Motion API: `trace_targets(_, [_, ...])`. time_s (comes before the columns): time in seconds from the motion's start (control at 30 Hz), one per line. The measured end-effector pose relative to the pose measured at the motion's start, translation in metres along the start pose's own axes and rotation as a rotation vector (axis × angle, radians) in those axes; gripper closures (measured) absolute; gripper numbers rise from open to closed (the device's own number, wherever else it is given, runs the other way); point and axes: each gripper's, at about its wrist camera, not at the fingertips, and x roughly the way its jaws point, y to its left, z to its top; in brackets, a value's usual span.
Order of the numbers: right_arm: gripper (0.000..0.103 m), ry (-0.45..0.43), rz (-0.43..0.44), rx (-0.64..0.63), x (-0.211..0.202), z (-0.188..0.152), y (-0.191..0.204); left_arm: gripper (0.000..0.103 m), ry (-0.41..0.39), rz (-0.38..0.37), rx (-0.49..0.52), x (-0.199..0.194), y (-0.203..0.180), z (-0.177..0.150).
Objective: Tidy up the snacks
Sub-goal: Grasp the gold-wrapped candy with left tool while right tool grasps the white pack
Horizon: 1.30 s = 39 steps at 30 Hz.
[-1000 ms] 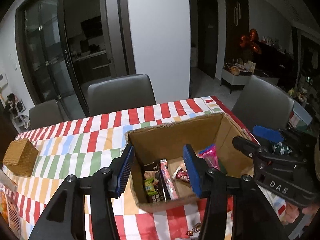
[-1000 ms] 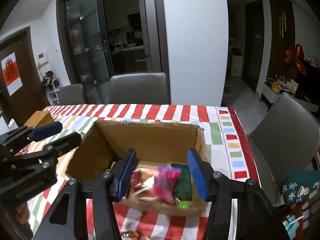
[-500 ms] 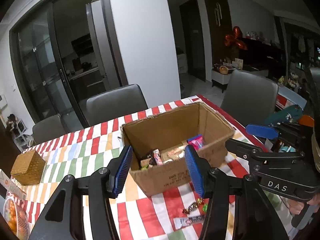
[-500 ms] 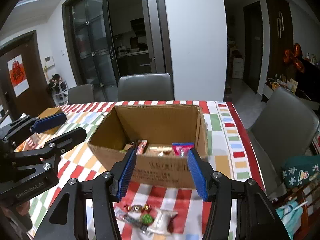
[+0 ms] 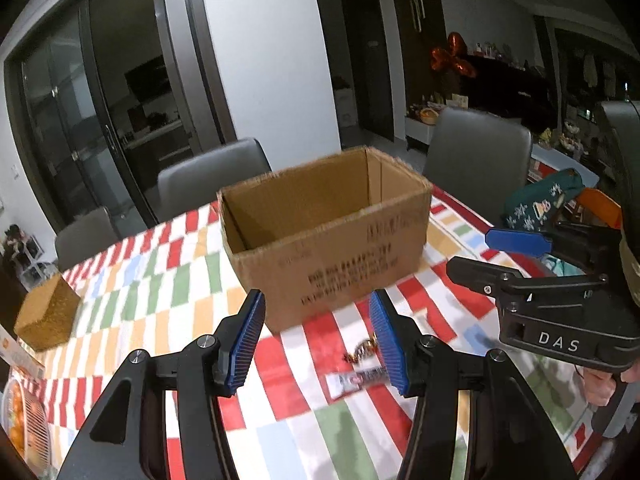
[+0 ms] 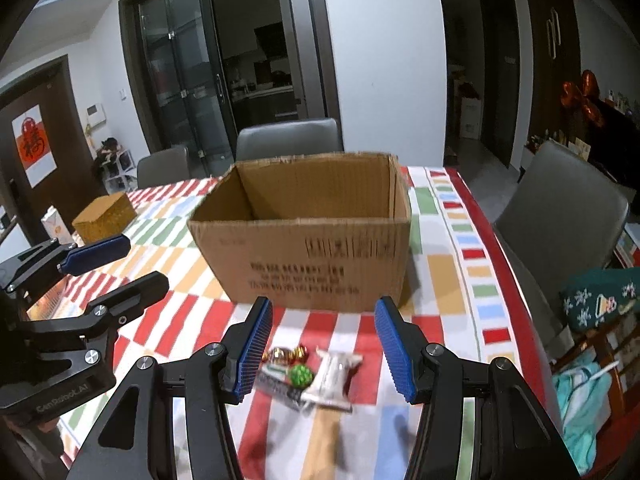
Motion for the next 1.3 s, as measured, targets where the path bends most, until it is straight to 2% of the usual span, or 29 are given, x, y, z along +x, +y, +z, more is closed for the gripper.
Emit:
trace_targets(0.57, [0.049,0.165,-0.001,0.018,0.043,-0.055,-0.001,0.05,0.114,-0.094,0.038,0.051,-0.01,-0.057])
trace_targets(0.87, [0.049,0.213,-0.018,0.035,0.072,-0.061,-0.006,0.05,0.159,-0.146,0.06,0.088,-0.011,-0.067])
trace_targets(1.23, [0.052,0.248,-0.022,0.053,0.098,-0.061,-0.01,0.05,0.223,-0.164,0.082,0.132,-0.016,-0.066])
trace_targets(1.3, [0.054,0.256,-0.02,0.051,0.103,-0.061,-0.01,0.053,0.23,-0.167,0.087,0.137,-0.018,-0.065])
